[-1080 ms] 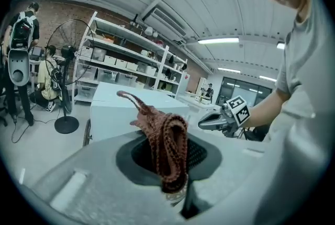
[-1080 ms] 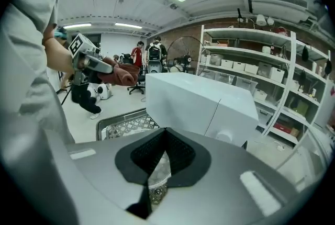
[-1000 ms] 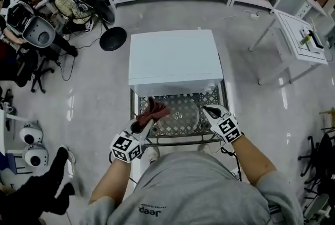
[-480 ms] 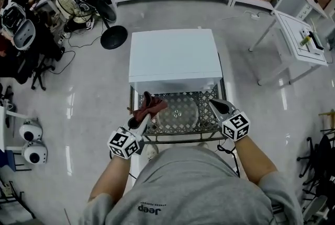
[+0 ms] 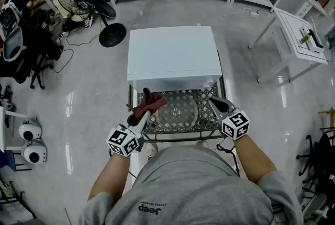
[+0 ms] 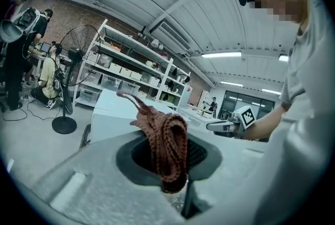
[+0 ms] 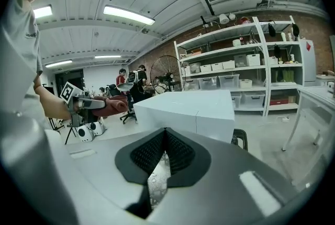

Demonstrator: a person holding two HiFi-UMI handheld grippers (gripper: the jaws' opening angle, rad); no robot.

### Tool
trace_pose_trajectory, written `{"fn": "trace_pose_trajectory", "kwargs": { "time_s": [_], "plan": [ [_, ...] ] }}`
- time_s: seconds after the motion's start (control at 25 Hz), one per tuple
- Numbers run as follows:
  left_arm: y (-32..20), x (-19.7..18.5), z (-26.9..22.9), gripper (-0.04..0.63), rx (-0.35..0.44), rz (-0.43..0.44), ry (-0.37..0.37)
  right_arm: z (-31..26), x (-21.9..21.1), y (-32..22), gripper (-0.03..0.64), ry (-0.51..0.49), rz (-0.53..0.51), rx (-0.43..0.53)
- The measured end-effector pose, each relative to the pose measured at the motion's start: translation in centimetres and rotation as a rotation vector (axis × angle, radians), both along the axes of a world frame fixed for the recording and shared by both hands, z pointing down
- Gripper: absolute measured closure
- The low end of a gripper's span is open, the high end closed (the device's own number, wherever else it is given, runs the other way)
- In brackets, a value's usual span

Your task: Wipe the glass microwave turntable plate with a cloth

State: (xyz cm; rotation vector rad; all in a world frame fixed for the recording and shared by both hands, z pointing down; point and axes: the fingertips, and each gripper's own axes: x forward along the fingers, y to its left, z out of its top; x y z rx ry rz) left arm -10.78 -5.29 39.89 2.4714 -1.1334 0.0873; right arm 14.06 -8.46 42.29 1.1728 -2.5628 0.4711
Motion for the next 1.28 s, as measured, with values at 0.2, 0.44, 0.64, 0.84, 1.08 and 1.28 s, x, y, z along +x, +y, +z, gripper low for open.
{"fn": "trace_pose_trajectory", "kwargs": {
  "time_s": [0.2, 0.44, 0.64, 0.84, 1.08, 1.28],
  "plan": [
    [0.16, 0.02, 0.10, 0.529, -0.003, 0.005, -0.001, 0.17, 0.19, 0.05, 0.609, -0.003, 0.001, -0.012],
    [0.21, 0.01, 0.19, 0.528, -0.006, 0.005, -0.001, 0.56, 0.05, 0.16, 0.609, -0.004, -0.005, -0.030],
    [0.11, 0.04, 0.03, 0.529, -0.005, 0.007, 0.000, 0.57, -0.07, 0.10, 0.609, 0.009, -0.012, -0.032],
    [0.34, -0.03, -0.06, 0.528, -0.005, 0.006, 0.001, 0.31, -0.22, 0.16, 0.609, 0.015, -0.019, -0.028],
    [0.56, -0.14, 0.27, 0.529, -0.006, 0.003, 0.002, 0.50, -0.33, 0.35, 0.609, 0.016, -0.021, -0.027],
    [0.76, -0.23, 0.16, 0.528, -0.006, 0.002, 0.003, 0.67, -0.38, 0.77, 0.609, 0.018, -0.026, -0.034]
  ]
}}
